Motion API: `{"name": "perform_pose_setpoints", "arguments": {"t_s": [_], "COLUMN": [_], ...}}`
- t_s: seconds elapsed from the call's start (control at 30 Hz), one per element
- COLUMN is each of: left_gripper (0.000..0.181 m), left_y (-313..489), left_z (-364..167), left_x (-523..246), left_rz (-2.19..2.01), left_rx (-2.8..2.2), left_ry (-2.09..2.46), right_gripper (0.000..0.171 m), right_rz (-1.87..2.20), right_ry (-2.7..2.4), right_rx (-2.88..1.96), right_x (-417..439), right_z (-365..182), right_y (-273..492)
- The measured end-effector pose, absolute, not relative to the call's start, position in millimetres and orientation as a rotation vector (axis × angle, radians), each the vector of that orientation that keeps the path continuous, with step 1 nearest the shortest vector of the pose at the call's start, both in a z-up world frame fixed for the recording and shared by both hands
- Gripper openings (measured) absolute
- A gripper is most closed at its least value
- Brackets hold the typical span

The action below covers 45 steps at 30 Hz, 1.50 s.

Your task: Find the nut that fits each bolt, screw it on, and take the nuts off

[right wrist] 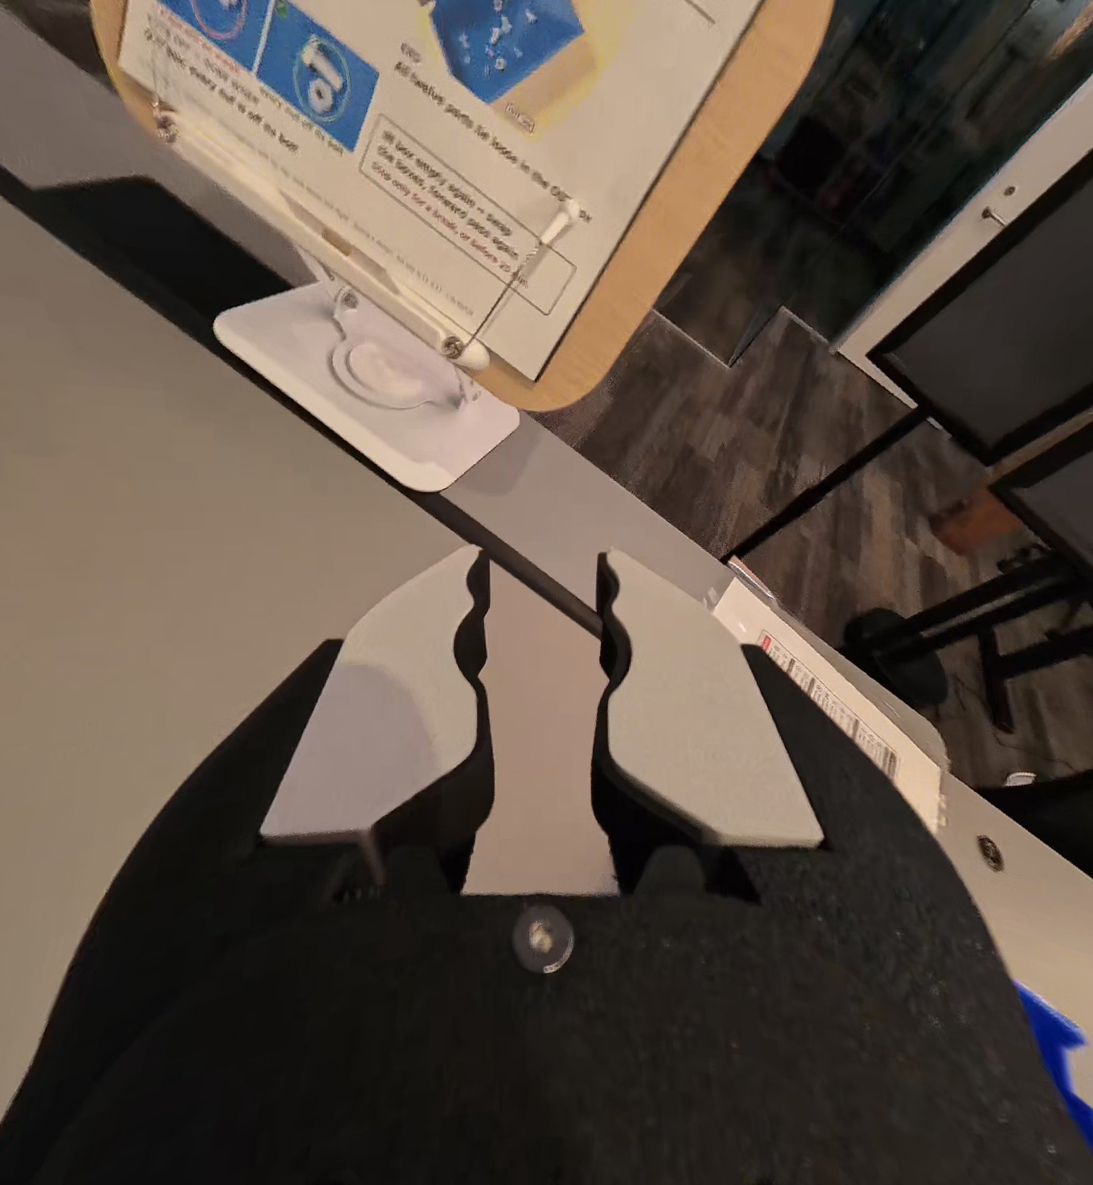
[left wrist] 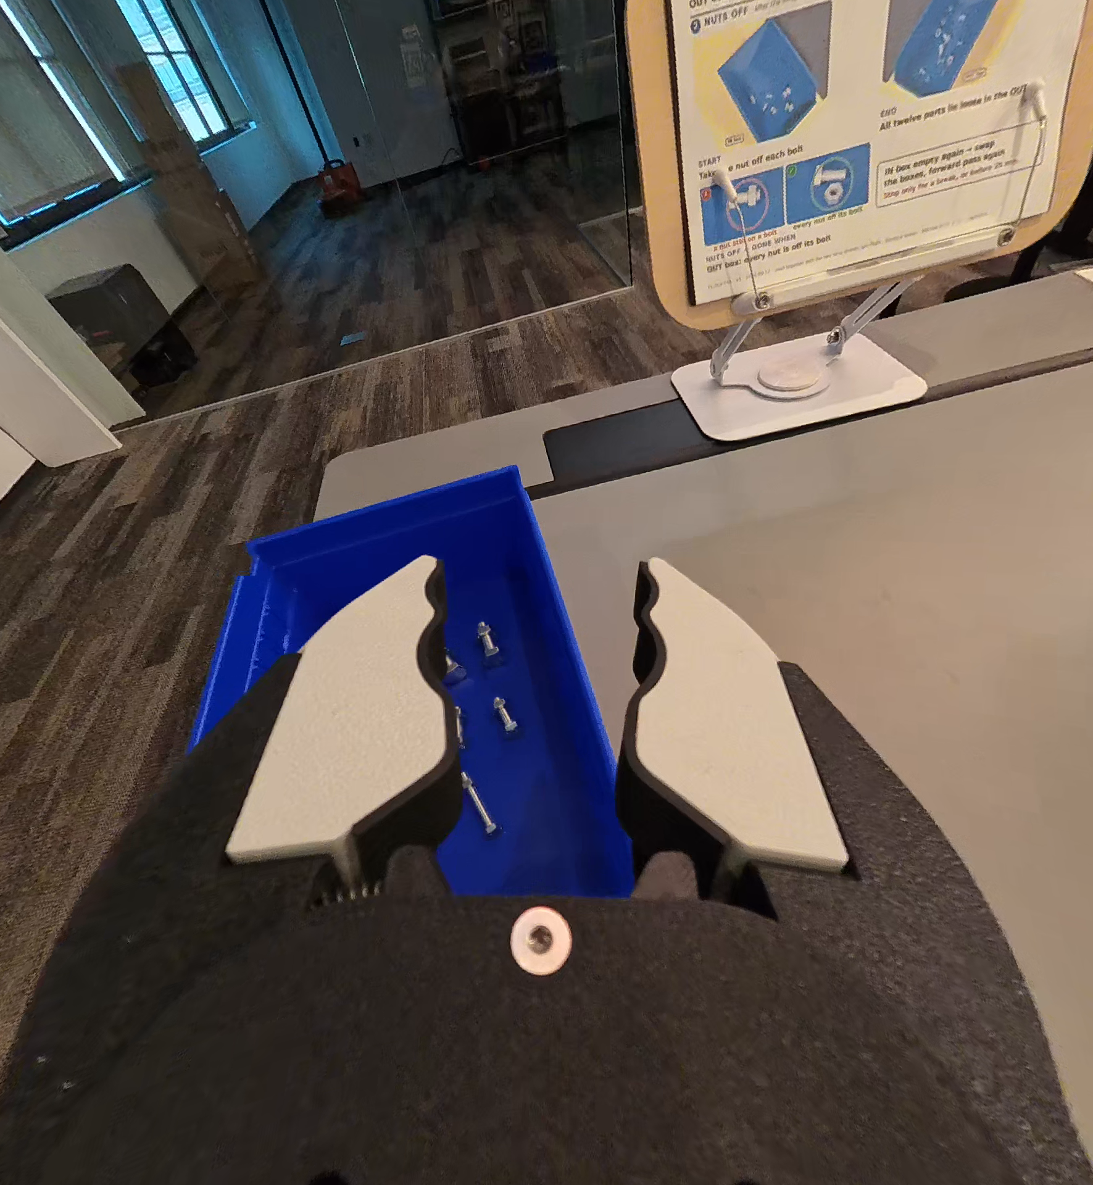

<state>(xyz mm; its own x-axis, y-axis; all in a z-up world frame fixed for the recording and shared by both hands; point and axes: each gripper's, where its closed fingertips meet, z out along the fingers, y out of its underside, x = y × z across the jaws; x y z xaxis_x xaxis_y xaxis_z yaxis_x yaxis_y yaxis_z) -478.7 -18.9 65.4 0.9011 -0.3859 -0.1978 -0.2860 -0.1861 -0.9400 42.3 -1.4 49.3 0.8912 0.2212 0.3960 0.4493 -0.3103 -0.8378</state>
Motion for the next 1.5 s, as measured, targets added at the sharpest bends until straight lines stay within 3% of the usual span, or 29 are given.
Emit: {"name": "perform_pose_setpoints", "arguments": {"t_s": [0.13, 0.23, 0.53, 0.7, 1.1, 1.5], "left_gripper": [0.054, 0.048, 0.049, 0.047, 0.045, 0.043], "left_y": [-5.6, 6.1, 31.3, 32.7, 86.4, 118.1], "left_z": [59.1, 59.0, 26.6, -7.4, -84.8, -114.6], "left_x": [-484.6, -498.3, -553.9, -575.6, -556.3, -554.7], "left_rz": [-0.068, -0.032, 0.069, 0.108, -0.004, -0.208], "left_rx": [-1.822, -1.830, -2.089, -2.280, -2.517, -2.690], "left_ry": [0.513, 0.496, 0.549, 0.539, 0.430, 0.145], "right_gripper": [0.028, 0.015, 0.030, 0.020, 0.019, 0.019], "right_rz": [-0.189, -0.276, -0.057, -0.151, -0.187, -0.199], "right_ry": [-0.430, -0.410, -0.420, -0.473, -0.493, -0.488], "right_rx": [-1.977, -1.874, -1.918, -1.887, -2.048, -2.074], "right_x": [58.1, 73.3, 70.0, 70.2, 69.1, 78.5], "right_z": [24.8, 35.5, 16.8, 15.7, -25.1, -30.0], "right_y": [7.2, 11.0, 11.6, 13.8, 14.5, 14.3]}}
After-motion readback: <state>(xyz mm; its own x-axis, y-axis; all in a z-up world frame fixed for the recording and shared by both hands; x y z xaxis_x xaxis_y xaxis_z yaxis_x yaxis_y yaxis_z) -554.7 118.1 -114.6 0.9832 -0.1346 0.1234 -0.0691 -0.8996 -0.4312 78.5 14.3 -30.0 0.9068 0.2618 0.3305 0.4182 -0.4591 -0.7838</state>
